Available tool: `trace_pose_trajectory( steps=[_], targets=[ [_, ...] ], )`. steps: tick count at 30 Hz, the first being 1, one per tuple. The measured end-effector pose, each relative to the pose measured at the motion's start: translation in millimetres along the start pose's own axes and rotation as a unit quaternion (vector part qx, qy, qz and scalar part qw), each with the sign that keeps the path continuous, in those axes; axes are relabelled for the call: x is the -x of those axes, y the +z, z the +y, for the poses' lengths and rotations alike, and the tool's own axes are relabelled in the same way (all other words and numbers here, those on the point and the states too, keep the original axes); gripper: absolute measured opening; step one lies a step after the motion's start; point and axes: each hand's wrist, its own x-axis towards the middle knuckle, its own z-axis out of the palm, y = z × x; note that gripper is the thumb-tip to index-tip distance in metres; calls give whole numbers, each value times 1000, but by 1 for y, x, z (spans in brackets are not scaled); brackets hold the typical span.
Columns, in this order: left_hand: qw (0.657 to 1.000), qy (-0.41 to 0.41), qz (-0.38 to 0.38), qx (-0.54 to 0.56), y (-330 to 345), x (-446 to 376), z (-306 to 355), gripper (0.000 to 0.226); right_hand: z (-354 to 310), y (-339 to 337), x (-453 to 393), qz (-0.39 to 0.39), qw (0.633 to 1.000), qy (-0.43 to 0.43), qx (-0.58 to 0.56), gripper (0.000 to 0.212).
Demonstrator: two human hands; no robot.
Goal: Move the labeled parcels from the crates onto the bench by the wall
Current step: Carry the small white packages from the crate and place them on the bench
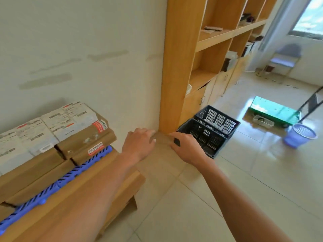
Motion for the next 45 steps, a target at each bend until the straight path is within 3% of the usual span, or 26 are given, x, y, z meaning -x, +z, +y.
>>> trace_pose_trajectory(
  steps=[5, 16, 28, 38, 45],
  targets=[
    [997, 67, -25, 32, 39, -67, 81, 46, 96, -38, 2, 35, 995, 94, -19, 41],
    [983, 120, -99, 100, 148, -266, 189, 45, 280, -94, -72, 31, 970, 241, -15, 41],
    [962, 208, -157, 84, 210, -433, 357, 46, 463, -173, -116, 46, 951, 305, -29, 41],
    [964, 150, -204, 74, 280, -566, 506, 46, 675, -249, -175, -18, 956, 290, -34, 41],
    [968, 62, -219, 103, 323, -651, 541, 45, 771, -284, -255, -98, 962, 254, -24, 42]
  ],
)
